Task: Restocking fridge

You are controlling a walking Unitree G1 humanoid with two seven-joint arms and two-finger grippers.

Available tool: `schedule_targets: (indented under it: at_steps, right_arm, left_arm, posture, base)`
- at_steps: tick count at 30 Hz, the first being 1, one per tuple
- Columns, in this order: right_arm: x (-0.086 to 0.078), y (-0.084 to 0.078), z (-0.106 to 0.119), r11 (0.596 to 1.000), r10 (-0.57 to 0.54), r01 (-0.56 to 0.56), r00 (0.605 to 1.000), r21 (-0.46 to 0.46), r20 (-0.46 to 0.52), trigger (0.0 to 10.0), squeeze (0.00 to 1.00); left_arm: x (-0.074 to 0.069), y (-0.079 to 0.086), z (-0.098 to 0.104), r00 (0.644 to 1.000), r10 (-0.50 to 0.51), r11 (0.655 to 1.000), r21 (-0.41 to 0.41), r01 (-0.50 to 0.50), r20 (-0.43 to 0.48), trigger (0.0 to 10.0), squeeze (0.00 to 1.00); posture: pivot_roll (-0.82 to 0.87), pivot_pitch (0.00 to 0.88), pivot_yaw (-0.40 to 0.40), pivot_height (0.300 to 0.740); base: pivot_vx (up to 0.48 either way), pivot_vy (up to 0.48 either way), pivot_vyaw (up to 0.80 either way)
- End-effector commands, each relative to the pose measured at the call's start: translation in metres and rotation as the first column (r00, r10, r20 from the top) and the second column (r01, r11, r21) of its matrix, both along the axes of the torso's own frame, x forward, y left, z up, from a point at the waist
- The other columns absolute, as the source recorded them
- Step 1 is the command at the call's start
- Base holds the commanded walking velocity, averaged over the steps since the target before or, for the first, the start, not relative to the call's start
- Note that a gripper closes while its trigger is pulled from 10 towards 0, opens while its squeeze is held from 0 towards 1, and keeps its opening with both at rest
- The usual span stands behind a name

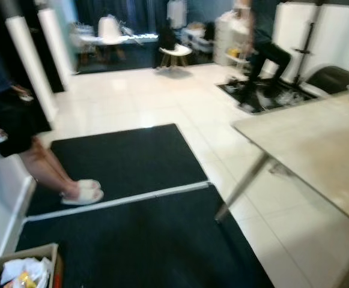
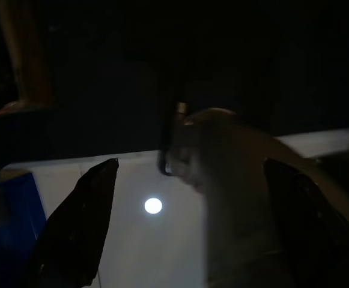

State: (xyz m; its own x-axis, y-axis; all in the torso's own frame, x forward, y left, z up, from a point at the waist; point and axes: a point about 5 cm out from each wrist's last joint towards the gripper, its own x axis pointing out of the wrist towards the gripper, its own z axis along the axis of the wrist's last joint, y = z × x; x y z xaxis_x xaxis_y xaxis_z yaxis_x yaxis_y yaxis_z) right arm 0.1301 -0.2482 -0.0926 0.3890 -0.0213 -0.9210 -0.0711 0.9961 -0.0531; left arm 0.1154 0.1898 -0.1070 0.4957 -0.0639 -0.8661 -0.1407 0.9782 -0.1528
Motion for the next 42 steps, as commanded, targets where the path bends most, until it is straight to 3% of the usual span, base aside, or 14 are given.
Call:
schedule_targets:
  at_steps: [1, 14, 42]
  right_arm:
    - [-0.0072, -0.0016, -0.002, 1.0, -0.027, 0.027, 1.0, -0.005, -0.014, 10.0, 0.0]
    - [-0.0064, -0.002, -0.0017, 1.0, -0.02, 0.02, 1.0, -0.01, -0.015, 10.0, 0.0]
    - [-0.0086, 0.0024, -0.0036, 1.0, -0.007, 0.007, 1.0, 0.0, -0.022, 10.0, 0.0]
  left_arm:
    - [-0.0017, -0.0013, -0.0008, 1.0, -0.003, 1.0, -0.003, 0.003, -0.011, 10.0, 0.0]
    - [-0.0007, -0.0018, -0.0003, 0.999, -0.033, 0.999, 0.003, 0.033, -0.003, 10.0, 0.0]
    - [-0.0019, -0.0031, -0.0008, 0.999, -0.045, 0.999, 0.0, 0.045, -0.005, 10.0, 0.0]
  posture:
    - [-0.08, 0.0, -0.004, 0.74]
    - [-0.08, 0.0, -0.006, 0.74]
    - [-0.08, 0.0, -0.006, 0.74]
  base:
    - [0.0, 0.0, 0.0]
    - [0.184, 0.0, 0.0]
    - [0.444, 0.0, 0.0]
